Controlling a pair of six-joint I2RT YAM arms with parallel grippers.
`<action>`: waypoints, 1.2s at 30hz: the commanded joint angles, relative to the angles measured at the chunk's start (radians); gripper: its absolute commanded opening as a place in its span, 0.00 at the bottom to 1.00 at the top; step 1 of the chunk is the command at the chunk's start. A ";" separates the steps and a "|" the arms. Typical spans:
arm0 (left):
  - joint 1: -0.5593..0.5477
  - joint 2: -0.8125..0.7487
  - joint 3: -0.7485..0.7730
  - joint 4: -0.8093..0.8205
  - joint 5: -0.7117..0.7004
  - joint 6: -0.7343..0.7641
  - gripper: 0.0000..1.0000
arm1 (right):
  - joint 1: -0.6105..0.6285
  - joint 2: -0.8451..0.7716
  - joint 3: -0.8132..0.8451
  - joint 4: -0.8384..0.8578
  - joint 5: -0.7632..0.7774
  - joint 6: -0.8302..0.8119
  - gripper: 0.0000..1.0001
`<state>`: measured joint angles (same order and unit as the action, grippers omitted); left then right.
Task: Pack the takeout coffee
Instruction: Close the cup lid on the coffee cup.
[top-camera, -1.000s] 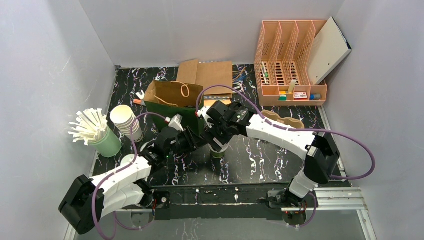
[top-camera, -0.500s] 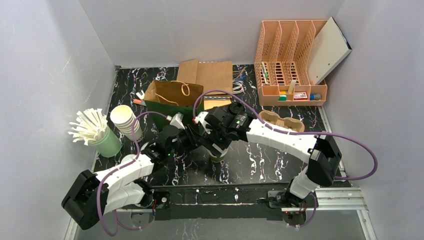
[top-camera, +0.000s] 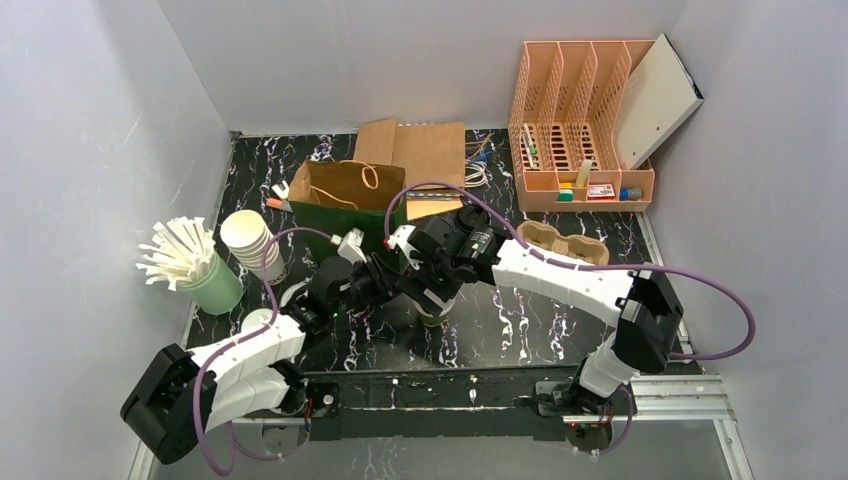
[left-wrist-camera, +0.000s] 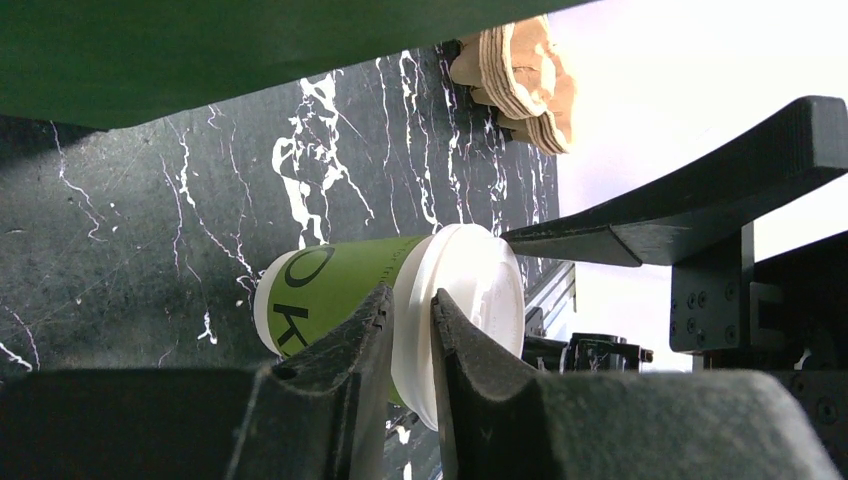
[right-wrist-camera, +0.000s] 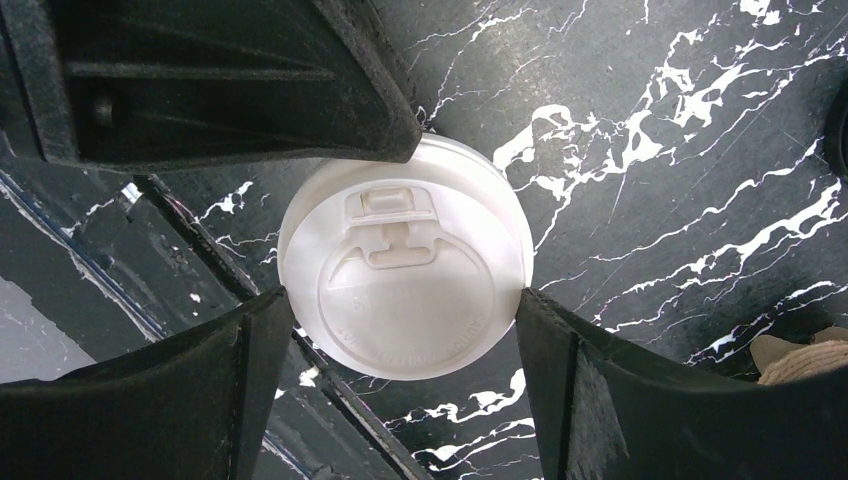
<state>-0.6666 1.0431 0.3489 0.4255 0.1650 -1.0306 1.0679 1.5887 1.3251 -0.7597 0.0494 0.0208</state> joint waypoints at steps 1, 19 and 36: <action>0.005 0.000 -0.101 -0.078 -0.028 0.029 0.17 | 0.015 0.034 -0.058 -0.092 -0.055 0.028 0.87; 0.005 0.018 -0.137 -0.065 -0.039 0.039 0.17 | 0.015 0.028 -0.067 -0.066 -0.023 0.035 0.88; 0.005 -0.183 0.118 -0.420 -0.088 0.158 0.36 | 0.014 -0.035 -0.057 -0.029 0.037 0.061 0.98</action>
<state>-0.6643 0.8814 0.4210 0.0868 0.0921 -0.9119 1.0767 1.5616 1.2842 -0.7208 0.0708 0.0574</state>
